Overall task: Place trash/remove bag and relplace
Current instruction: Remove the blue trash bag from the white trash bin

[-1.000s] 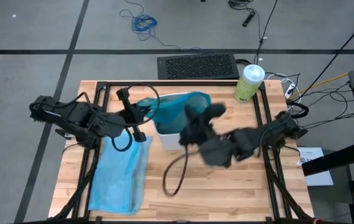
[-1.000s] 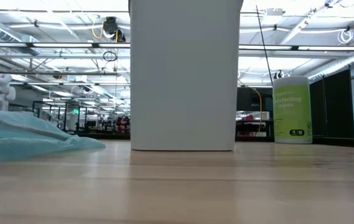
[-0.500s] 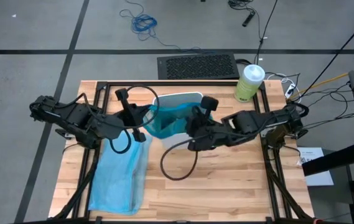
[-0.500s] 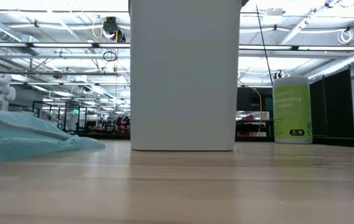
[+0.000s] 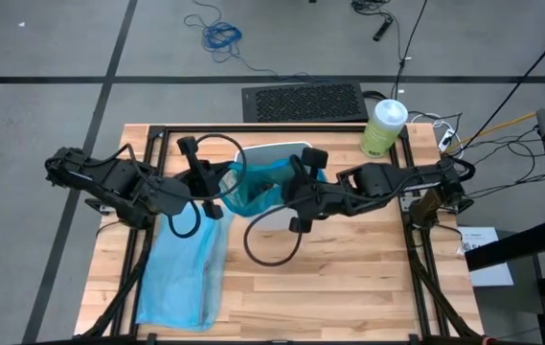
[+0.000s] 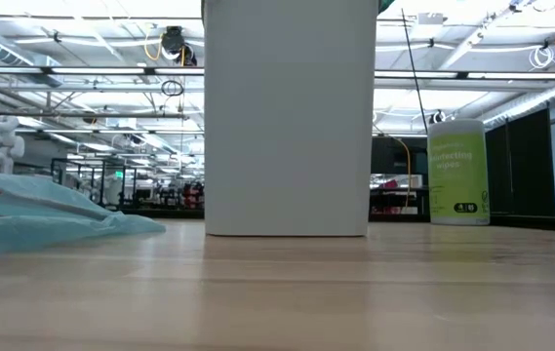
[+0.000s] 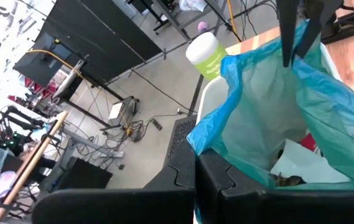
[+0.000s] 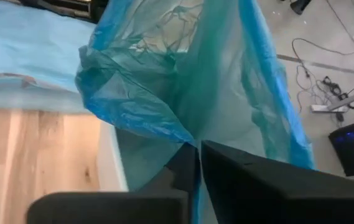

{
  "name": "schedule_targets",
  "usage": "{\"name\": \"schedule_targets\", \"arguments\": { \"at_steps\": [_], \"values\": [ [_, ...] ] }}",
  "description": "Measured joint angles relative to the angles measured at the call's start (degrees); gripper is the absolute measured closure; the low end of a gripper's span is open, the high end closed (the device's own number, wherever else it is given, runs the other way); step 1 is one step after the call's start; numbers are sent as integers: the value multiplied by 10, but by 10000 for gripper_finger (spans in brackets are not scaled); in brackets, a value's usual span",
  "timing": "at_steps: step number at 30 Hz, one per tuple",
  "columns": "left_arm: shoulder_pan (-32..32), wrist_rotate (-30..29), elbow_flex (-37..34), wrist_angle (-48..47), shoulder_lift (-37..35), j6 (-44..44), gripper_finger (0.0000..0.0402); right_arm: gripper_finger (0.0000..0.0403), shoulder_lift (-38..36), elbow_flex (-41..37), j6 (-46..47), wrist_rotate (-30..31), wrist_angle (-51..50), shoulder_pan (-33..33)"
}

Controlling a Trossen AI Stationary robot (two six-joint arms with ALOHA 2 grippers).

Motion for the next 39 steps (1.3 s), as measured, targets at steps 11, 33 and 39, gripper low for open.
{"name": "schedule_targets", "arguments": {
  "at_steps": [11,33,39],
  "values": [
    [1,0,0,-16,0,6,402,264,-15,0,-58,4,16,1],
    [0,0,0,-14,0,-9,402,396,-44,0,-143,-142,52,-128],
    [0,0,0,-14,0,-9,402,402,-53,0,-160,-149,68,-106]
  ]
}}
